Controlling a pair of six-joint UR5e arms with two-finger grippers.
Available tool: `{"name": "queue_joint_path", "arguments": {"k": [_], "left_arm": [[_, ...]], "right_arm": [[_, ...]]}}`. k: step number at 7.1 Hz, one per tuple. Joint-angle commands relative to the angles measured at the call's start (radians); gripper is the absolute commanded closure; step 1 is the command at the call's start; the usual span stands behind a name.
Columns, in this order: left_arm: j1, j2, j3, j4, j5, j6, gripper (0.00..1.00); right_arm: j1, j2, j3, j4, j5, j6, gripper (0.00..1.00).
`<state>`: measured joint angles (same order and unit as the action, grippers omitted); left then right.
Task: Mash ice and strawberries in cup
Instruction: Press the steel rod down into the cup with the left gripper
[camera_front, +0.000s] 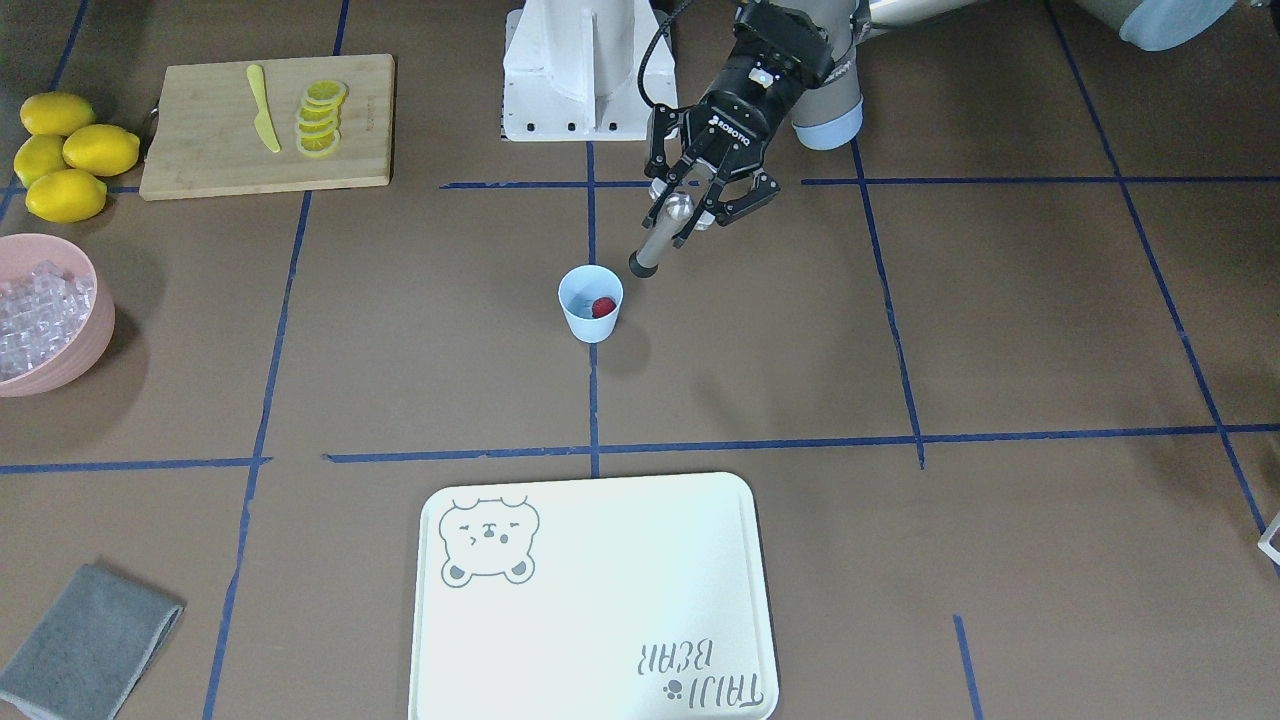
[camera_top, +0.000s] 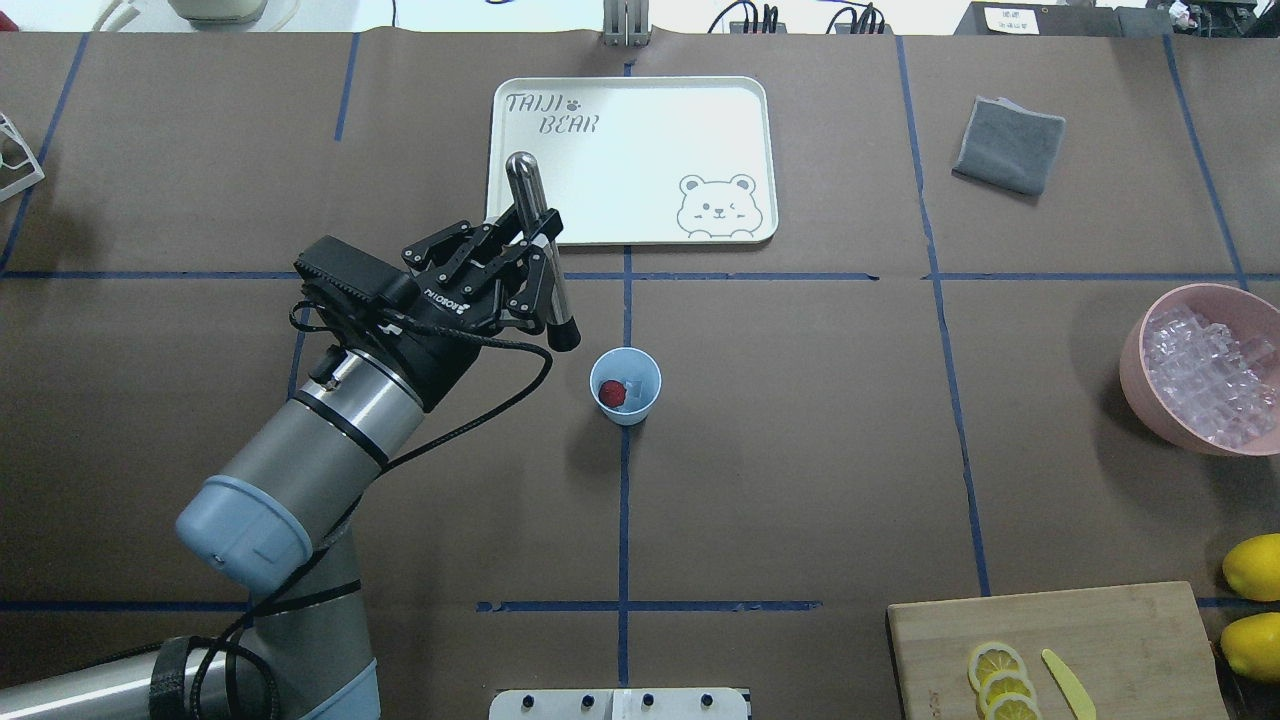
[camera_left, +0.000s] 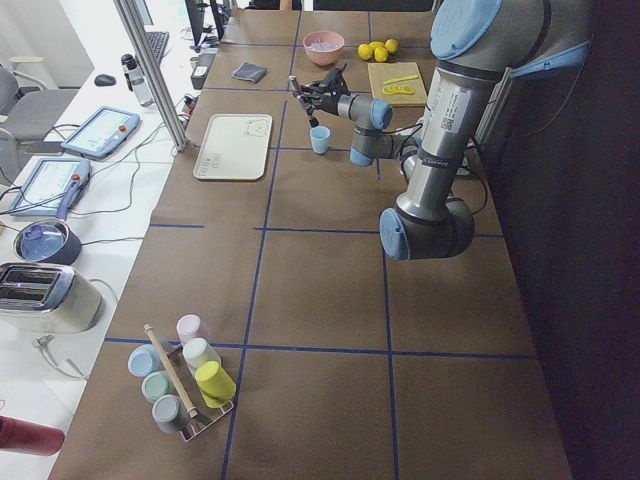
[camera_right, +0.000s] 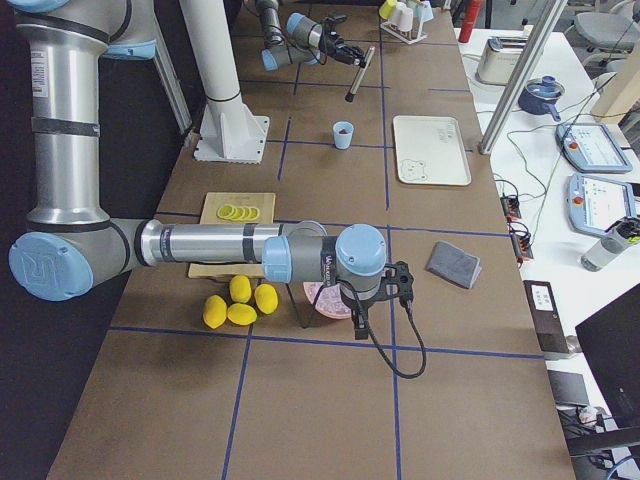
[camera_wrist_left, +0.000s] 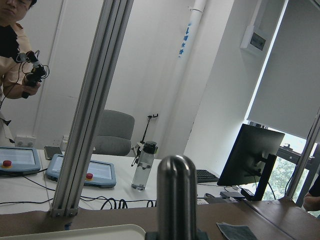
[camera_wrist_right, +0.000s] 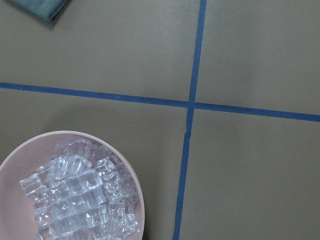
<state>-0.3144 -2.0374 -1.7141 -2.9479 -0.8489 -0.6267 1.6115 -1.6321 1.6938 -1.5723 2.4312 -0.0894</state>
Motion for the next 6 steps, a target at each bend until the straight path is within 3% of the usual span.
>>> {"name": "queue_joint_path", "arguments": {"k": [1,6], "left_arm": [[0.043,-0.032,0.042,0.001,0.048,0.091,1.0],[0.07,-0.141,0.187,-0.04,0.093,0.088,1.0]], "right_arm": [[-0.004,0.0,0.001,0.0,-0.001,-0.001,0.01],[-0.005,0.0,0.0,0.0,0.0,-0.001,0.01]]}}
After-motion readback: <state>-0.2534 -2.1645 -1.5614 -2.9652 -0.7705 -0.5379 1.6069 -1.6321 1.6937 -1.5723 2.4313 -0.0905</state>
